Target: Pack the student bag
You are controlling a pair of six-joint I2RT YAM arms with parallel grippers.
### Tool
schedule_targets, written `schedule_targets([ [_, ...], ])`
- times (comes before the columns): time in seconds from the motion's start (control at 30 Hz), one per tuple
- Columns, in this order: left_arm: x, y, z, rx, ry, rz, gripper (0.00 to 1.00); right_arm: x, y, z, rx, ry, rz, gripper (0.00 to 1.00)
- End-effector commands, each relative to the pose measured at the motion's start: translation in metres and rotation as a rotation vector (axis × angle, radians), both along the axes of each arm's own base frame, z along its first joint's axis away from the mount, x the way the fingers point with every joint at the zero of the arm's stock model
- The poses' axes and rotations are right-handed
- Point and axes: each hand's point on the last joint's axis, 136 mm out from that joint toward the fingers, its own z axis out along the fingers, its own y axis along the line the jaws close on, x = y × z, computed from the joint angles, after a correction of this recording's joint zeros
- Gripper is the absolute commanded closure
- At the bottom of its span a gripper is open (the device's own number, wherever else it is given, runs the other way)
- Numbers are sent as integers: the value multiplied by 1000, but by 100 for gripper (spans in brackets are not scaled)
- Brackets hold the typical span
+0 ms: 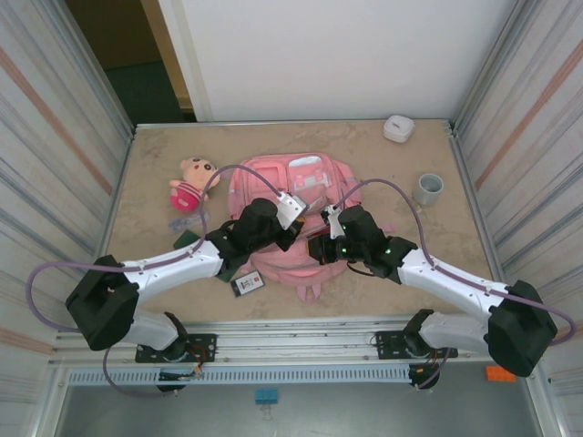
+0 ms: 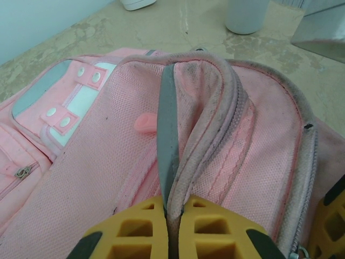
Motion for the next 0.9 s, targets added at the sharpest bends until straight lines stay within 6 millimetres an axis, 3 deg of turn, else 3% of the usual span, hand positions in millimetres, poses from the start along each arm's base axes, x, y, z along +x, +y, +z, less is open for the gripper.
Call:
schedule_targets([
  [0.0, 17, -5, 62, -168, -125, 64, 100, -4, -8, -2, -17, 33, -31, 87],
  [0.47, 16, -2, 62, -160, -133, 69, 100, -3, -20, -6, -56, 34, -48, 79],
  [0.53, 16, -2, 62, -161, -133, 68, 100, -3, -22, -7, -63, 34, -49, 83],
  [0.67, 17, -2, 62, -159, -134, 65, 100, -2, -21, -3, -48, 21, -38, 100],
  [0.87, 18, -3, 63, -171, -128, 73, 100, -6, -12, 10, -1, -16, -3, 100],
])
